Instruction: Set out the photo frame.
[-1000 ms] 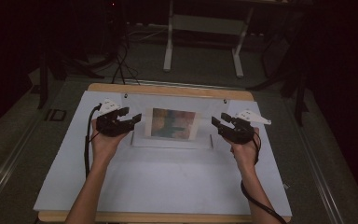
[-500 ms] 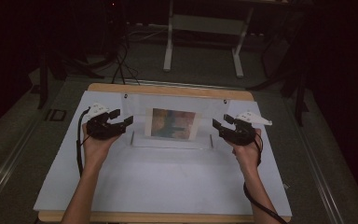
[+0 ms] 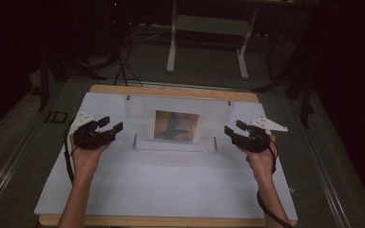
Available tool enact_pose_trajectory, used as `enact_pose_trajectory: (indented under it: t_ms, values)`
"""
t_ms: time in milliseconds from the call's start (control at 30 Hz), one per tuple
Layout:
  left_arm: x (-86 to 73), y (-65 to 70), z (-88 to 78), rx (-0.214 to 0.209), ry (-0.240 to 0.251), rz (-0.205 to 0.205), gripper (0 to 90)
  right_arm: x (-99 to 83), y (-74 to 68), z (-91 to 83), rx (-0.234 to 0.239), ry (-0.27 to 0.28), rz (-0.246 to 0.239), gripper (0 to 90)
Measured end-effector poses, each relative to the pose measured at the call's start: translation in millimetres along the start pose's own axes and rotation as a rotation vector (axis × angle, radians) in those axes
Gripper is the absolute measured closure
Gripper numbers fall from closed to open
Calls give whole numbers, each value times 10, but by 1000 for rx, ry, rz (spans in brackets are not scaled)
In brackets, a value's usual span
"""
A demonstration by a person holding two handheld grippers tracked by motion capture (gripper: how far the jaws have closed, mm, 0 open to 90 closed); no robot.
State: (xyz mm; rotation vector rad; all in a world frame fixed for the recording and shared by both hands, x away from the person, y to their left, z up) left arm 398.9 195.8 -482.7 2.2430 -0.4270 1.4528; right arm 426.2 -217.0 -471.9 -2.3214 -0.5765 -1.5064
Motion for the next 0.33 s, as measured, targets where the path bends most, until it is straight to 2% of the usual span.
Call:
enact_pose_trajectory:
  t_ms: [133, 200, 300, 333]
  values:
    - [-202, -94, -43, 19, -22, -44, 376, -95, 84, -57, -16, -21, 1, 410]
    - [-308, -122, -24, 28, -59, -59, 376, -156, 139, -68, -26, -33, 7, 410]
    - [-437, -145, -1, 49, -104, -41, 375, -290, 234, -54, -57, -71, 6, 410]
    - [-497, -165, 8, 70, -130, -26, 374, -347, 271, -42, -74, -87, 1, 410]
Point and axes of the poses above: each handheld gripper's, and its own axes: z roughly forward along the jaws, x roughly out of its top, y roughly to its right, the point moved 9 cm from there along z, roughly forward along the jaws, and after that the axes turned 4 degrees about -x, right-handed, at the moved point
